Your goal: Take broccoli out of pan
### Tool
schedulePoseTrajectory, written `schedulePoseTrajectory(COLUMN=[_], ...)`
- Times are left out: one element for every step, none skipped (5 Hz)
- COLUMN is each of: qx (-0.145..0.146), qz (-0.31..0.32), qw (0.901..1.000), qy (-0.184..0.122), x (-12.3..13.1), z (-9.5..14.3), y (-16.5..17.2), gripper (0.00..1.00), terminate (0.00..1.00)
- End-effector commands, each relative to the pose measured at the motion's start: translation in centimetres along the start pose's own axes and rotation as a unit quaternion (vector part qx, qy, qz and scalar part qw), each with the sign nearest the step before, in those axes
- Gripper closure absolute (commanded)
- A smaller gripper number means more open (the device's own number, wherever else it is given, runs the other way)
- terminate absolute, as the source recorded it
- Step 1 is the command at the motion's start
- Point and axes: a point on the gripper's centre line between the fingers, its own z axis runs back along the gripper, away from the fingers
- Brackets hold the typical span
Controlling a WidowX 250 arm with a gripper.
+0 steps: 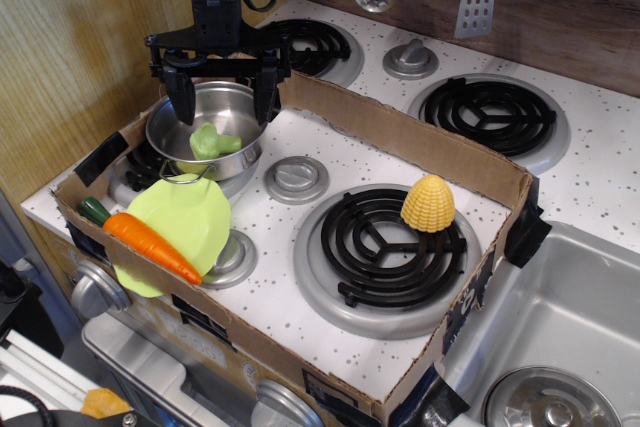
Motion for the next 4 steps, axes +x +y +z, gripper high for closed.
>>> schedulePoseTrajectory(qx=[0.026,0.022,0.013,-0.003], qz=[0.015,0.015,0.018,0.035], qw=[0.9994,0.9993,0.9994,0.9989], qy=[-0.019,-0.027,-0.025,-0.032], x=[1.2,1.6,2.1,2.2], z=[1.0,0.5,-0.1,-0.9], y=[1.7,2.1,2.4,2.9], gripper=[0.0,0.0,0.0,0.0], terminate=[0.0,0.0,0.0,0.0])
